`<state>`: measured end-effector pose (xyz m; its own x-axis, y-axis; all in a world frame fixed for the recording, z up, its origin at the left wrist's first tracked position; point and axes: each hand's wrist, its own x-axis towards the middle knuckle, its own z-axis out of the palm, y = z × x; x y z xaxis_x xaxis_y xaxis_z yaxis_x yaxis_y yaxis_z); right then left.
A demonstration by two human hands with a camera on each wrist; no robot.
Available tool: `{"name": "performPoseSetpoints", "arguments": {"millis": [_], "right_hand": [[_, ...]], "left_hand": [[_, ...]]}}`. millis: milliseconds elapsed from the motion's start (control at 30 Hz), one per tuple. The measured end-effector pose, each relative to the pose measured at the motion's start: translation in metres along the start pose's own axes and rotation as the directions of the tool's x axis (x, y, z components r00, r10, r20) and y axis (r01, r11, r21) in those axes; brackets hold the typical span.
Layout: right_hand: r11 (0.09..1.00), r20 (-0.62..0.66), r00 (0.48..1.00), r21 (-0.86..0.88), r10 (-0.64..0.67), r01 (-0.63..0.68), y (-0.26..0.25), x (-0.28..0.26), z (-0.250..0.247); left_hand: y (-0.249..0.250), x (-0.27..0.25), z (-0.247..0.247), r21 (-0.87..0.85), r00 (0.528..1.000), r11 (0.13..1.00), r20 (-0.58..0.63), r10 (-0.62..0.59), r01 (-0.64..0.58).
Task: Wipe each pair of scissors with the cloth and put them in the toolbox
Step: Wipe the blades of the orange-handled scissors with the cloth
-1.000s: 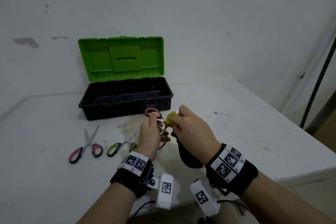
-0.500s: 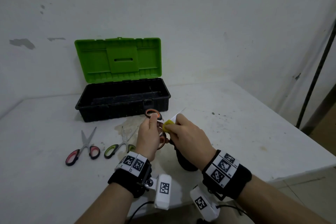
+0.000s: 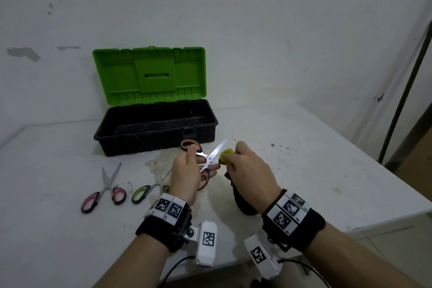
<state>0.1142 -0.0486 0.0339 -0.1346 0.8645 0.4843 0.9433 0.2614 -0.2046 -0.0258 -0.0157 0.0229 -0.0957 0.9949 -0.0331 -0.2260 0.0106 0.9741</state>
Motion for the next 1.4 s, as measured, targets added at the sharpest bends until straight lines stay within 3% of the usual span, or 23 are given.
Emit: {"name": "performPoseSetpoints", "arguments": {"millis": [167, 400, 500, 767, 1133, 1233, 1333, 1400], "right_hand": [[0.992, -0.033, 0.993, 0.043, -0.114, 0.116, -0.018, 0.003, -0.003], [0.996, -0.011, 0.997, -0.036, -0.081, 0.080, -0.004, -0.004, 0.006], [0.997, -0.012, 1.000, -0.074, -0.025, 0.024, 0.015, -0.008, 0.007], [0.987, 0.056, 0.991, -0.111, 0.120, -0.113, 0.067, -0.003, 0.009], [0.966, 0.179, 0.955, 0.064, 0.237, -0.252, 0.095, 0.044, 0.033], [0.940, 0.300, 0.914, 0.118, 0.274, -0.321, 0.102, 0.057, 0.035], [0.959, 0.414, 0.875, 0.012, 0.252, -0.282, 0.101, 0.053, 0.030], [0.972, 0.336, 0.913, -0.126, 0.232, -0.200, 0.093, 0.043, 0.016]], "left_hand": [[-0.002, -0.001, 0.004, 0.132, 0.999, 0.990, 0.007, 0.051, -0.052], [-0.003, -0.001, 0.003, 0.057, 0.998, 0.998, -0.044, 0.038, -0.035], [0.000, 0.002, -0.004, -0.055, 0.999, 0.998, -0.049, 0.003, -0.006], [0.006, 0.014, -0.016, -0.132, 0.990, 0.991, -0.140, -0.025, 0.006], [0.011, 0.013, -0.004, -0.132, 0.994, 0.991, -0.111, -0.018, 0.003], [0.010, 0.015, -0.002, -0.161, 0.993, 0.987, -0.115, -0.037, 0.018], [0.009, 0.016, -0.001, -0.191, 0.991, 0.981, -0.121, -0.055, 0.031], [0.007, 0.018, -0.002, -0.190, 0.991, 0.982, -0.128, -0.048, 0.023]]}}
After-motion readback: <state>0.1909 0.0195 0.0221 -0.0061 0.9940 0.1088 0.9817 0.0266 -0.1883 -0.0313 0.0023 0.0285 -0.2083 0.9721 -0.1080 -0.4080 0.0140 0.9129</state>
